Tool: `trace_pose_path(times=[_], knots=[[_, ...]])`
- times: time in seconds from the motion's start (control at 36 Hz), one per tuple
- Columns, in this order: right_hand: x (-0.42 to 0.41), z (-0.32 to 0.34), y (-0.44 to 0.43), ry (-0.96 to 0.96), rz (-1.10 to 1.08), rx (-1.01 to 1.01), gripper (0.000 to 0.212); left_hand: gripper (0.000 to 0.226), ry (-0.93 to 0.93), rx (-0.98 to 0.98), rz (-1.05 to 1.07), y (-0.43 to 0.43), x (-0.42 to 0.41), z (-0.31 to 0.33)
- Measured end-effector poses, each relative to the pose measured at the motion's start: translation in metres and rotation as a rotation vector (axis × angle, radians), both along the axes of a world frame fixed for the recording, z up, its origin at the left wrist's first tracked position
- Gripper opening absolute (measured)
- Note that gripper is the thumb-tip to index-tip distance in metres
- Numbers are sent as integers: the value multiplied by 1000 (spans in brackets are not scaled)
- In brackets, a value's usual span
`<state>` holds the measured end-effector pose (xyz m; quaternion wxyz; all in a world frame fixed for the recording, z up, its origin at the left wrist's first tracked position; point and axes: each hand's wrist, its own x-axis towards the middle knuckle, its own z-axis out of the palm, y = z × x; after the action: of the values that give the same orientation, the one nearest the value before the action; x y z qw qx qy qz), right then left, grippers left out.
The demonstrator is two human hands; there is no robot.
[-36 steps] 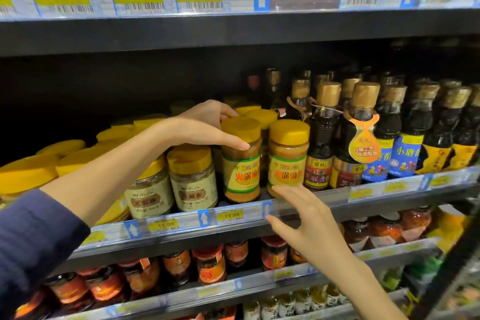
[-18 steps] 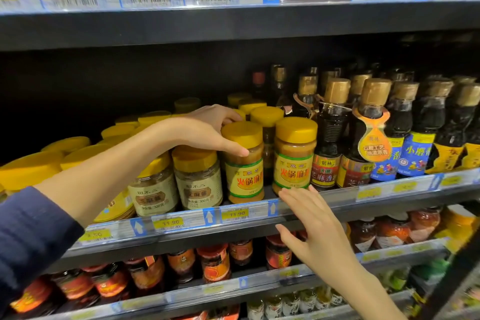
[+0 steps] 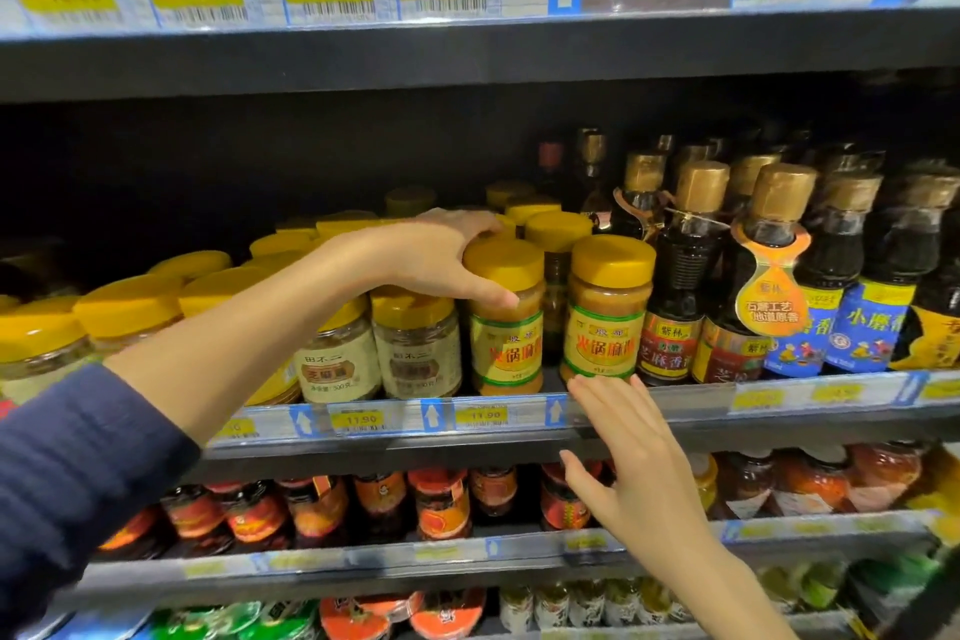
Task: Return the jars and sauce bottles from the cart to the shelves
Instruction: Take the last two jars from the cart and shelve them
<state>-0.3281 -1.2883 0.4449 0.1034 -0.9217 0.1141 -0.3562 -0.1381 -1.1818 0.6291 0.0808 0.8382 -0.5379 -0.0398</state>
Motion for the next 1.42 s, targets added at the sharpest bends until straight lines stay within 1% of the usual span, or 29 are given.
trace_pose_path(times=[0.08,0.11,0.19,0.25,0.33,0.39,0.44,0.53,0.61,0.67,0.75,0.86,0.92,1.0,1.06,1.11,1.19,1.42], knots=[[-3,1,-2,29,22,-27,61,85,70,-187,5,13,-15,-1],[-4,1,-4,37,39,-41,63,82,59,-251,9,19,-21,-3],[-6,3,-11,58,96,-81,63,76,-117,-423,74,45,-35,-20],[-8,4,-13,83,121,-90,63,71,-186,-474,129,67,-46,-37],[-10,9,-15,103,131,-63,61,72,-197,-456,217,111,-65,-63],[-6,13,-9,100,151,-24,57,73,-194,-397,323,146,-77,-79],[-6,19,-6,65,167,42,53,69,-144,-311,410,171,-82,-94],[2,25,27,-3,299,186,47,65,-80,-232,577,223,-100,-111],[17,27,71,3,426,265,47,69,4,-181,745,278,-119,-126],[31,24,102,46,515,259,47,76,-1,-158,829,315,-133,-136],[57,13,153,194,663,226,49,69,-20,-118,960,368,-156,-150],[85,3,244,423,848,123,52,63,-36,-54,1135,438,-187,-166],[95,-3,295,481,940,61,52,62,-34,-14,1211,478,-199,-176],[108,-12,374,598,1048,-35,58,62,-63,38,1311,539,-216,-185],[113,-18,427,667,1111,-83,56,62,-66,61,1371,579,-227,-188],[118,-20,479,684,1182,-122,54,62,-48,96,1427,618,-236,-191],[125,-22,549,701,1249,-190,59,65,1,138,1534,676,-248,-196],[155,-18,698,727,1386,-248,61,64,77,132,1712,797,-252,-207]])
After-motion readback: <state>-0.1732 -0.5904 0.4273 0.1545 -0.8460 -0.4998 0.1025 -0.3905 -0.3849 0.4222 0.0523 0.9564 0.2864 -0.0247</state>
